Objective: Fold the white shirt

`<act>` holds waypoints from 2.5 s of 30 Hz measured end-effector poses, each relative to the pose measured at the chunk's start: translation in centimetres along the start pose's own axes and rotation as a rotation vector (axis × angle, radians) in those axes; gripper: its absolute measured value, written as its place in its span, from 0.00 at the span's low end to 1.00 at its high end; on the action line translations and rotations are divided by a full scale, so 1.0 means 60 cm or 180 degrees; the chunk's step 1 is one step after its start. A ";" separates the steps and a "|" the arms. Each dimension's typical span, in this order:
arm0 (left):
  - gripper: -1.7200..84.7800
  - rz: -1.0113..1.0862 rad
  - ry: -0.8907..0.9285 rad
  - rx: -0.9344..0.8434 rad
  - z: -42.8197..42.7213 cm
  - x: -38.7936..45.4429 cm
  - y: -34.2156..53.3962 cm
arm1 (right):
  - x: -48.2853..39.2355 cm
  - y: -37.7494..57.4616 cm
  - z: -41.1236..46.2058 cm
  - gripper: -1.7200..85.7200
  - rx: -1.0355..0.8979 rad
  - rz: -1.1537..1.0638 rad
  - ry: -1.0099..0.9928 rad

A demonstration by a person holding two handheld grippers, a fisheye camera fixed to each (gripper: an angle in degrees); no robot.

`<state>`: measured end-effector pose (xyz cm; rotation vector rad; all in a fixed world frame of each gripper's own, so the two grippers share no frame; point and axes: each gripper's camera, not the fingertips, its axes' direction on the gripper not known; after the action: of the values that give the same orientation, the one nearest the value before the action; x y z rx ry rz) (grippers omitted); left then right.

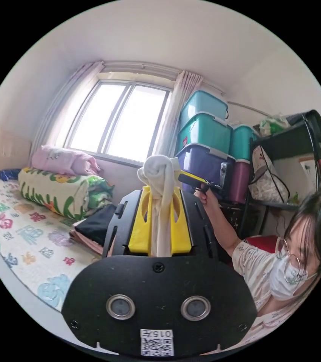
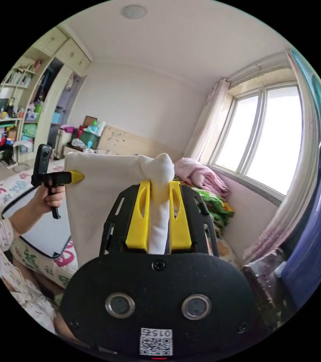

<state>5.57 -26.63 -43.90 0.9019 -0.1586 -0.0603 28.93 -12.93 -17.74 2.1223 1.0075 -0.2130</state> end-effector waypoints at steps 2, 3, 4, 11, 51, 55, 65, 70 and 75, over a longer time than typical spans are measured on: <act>0.10 -0.0364 0.0191 0.0056 0.080 -0.098 0.055 | 0.042 -0.014 0.067 0.11 -0.0243 -0.0120 0.0329; 0.10 -0.0461 0.0207 0.0074 0.100 -0.123 0.071 | 0.053 -0.015 0.090 0.11 -0.0295 -0.0112 0.0389; 0.11 -0.0626 0.0165 0.0105 0.138 -0.175 0.102 | 0.076 -0.015 0.144 0.11 -0.0411 -0.0135 0.0495; 0.14 -0.0909 -0.1516 -0.0021 0.227 -0.411 0.289 | 0.209 0.058 0.472 0.05 -0.0841 0.0628 0.1327; 0.06 0.0252 -0.0026 0.0999 -0.748 0.378 0.429 | 0.008 0.230 -0.461 0.01 0.2397 0.0491 -0.2657; 0.07 0.0221 -0.0049 0.1101 -0.835 0.433 0.429 | 0.038 0.273 -0.514 0.01 0.2544 0.0419 -0.2690; 0.03 0.0777 -0.0032 0.1639 -1.001 0.591 0.408 | 0.255 0.485 -0.616 0.01 0.3622 0.0890 -0.2607; 0.03 0.1167 -0.0012 0.1703 -1.043 0.666 0.368 | 0.317 0.626 -0.663 0.01 0.4684 0.1222 -0.1913; 0.03 0.1403 -0.0126 0.1820 -1.047 0.700 0.333 | 0.334 0.746 -0.690 0.01 0.5555 0.1495 -0.1005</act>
<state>56.90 29.49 -61.77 1.4157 -0.4217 0.3957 67.98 10.19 27.69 3.4701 -0.1776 -1.5493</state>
